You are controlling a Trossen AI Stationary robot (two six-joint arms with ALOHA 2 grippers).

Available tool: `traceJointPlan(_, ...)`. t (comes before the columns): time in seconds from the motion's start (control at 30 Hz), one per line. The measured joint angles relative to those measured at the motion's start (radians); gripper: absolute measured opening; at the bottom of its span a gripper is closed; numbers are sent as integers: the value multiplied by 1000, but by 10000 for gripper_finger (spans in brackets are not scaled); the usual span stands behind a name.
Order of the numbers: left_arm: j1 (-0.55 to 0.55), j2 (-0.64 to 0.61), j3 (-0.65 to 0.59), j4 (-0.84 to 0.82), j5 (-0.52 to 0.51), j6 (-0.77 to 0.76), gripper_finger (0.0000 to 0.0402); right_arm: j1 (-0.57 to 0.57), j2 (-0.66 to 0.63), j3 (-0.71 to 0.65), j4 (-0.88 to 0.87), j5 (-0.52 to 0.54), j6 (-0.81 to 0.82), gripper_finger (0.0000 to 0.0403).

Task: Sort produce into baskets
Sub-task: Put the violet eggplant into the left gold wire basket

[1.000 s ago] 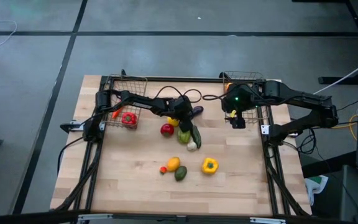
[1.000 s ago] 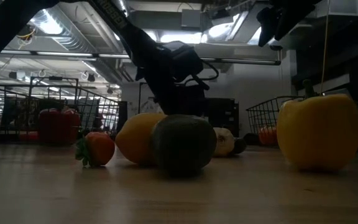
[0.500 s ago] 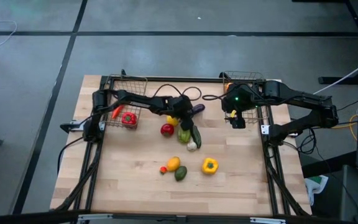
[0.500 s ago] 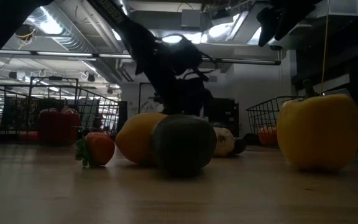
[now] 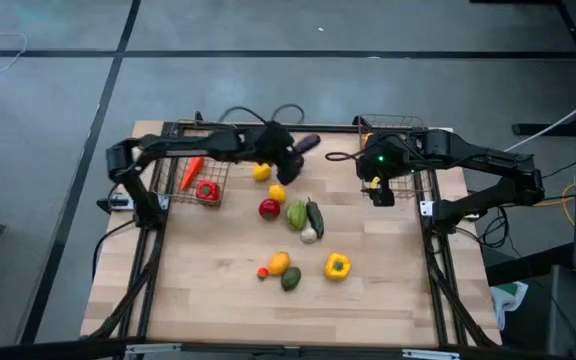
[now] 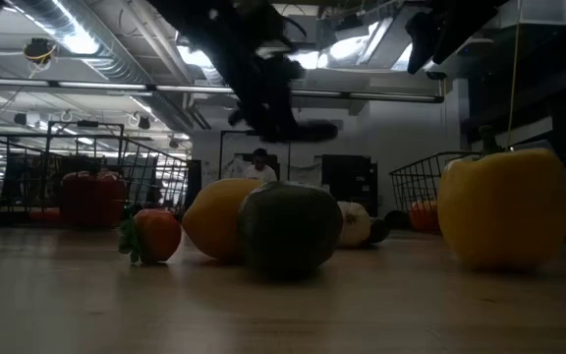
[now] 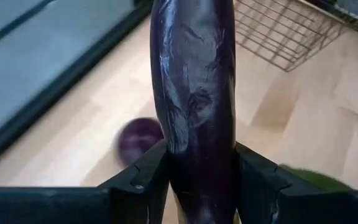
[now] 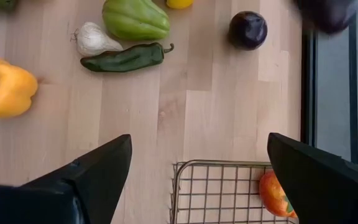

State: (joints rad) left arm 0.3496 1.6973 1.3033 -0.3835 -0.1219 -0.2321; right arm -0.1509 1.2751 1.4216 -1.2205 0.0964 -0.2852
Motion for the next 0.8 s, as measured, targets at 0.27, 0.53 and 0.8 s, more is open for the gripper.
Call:
traceJointPlan(0.27,69,-195,0,-296,-88,-12,139,0,0,0,1,0,0,372)
traceJointPlan(0.53,123,-292,0,-667,-168,-129,142,0,0,0,1,1,0,372)
traceJointPlan(0.8,157,-293,-43,-910,-258,-227,147,0,0,0,2,1,0,372)
